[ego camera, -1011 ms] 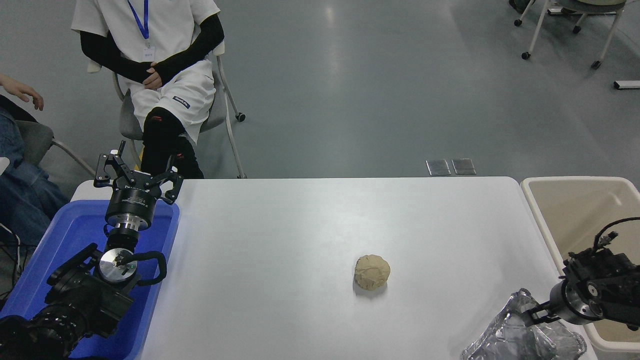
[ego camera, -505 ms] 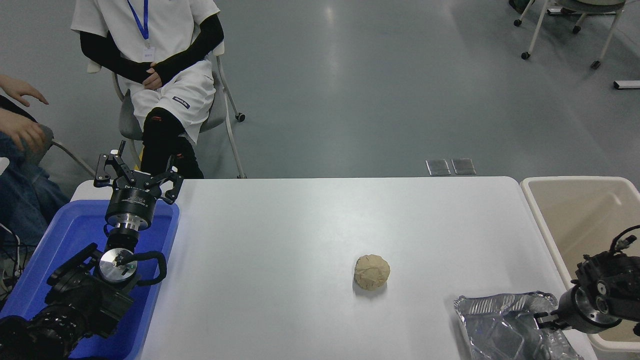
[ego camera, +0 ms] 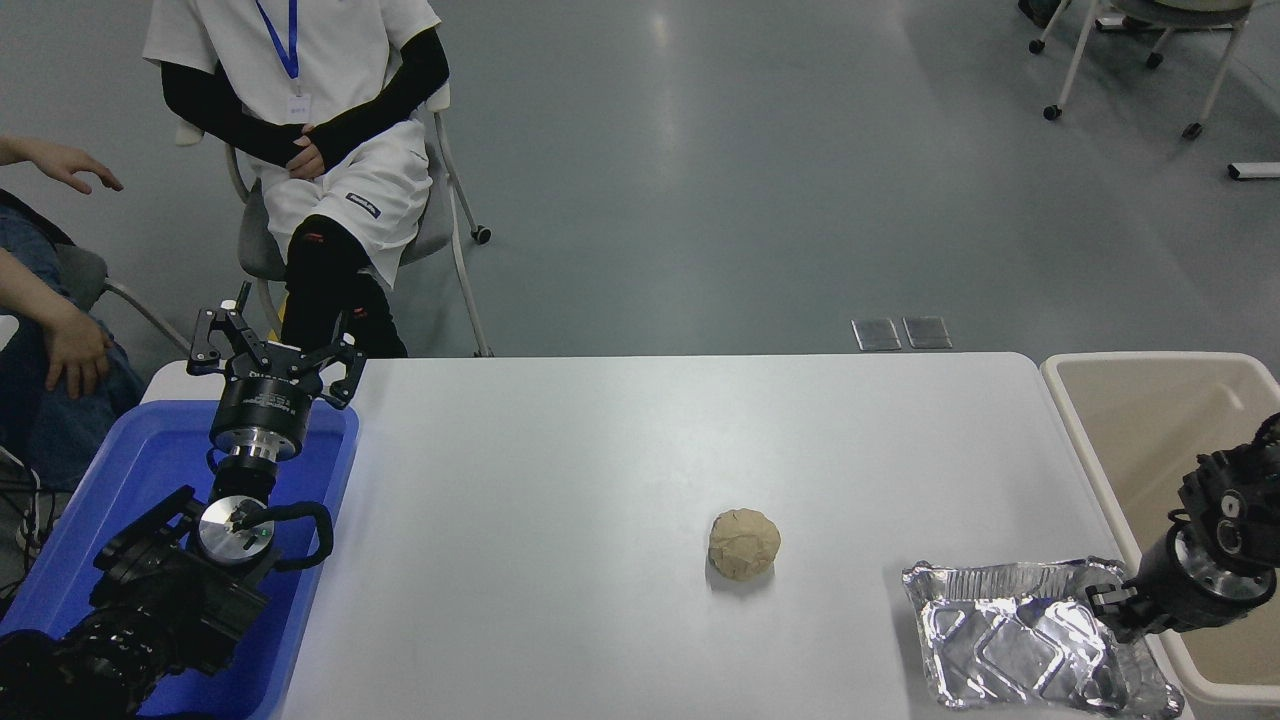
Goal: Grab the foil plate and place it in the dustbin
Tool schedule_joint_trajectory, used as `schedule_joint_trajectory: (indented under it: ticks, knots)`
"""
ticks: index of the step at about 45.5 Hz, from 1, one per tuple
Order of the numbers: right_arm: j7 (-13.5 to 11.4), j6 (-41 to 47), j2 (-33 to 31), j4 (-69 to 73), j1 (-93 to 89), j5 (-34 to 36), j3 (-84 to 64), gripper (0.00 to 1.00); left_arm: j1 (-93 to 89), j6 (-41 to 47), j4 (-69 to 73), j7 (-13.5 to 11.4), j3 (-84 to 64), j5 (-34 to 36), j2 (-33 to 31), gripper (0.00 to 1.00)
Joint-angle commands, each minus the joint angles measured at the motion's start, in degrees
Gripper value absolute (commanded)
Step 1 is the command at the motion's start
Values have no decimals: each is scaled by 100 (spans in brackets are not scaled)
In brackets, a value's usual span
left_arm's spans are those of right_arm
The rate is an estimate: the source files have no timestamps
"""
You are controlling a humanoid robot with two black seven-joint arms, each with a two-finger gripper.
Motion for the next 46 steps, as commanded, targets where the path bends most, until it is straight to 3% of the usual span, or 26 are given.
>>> schedule_joint_trajectory:
  ticks: [1, 17, 46]
  knots:
    - [1, 633, -194, 145, 921, 121, 26, 0, 0, 1, -1, 0, 0, 2, 0, 99]
    - [-8, 633, -536, 329, 2196, 192, 53, 0, 0, 1, -1, 0, 0, 2, 0, 99]
    - [-34, 633, -536, 690, 4665, 113, -967, 0, 0, 1, -1, 0, 0, 2, 0, 99]
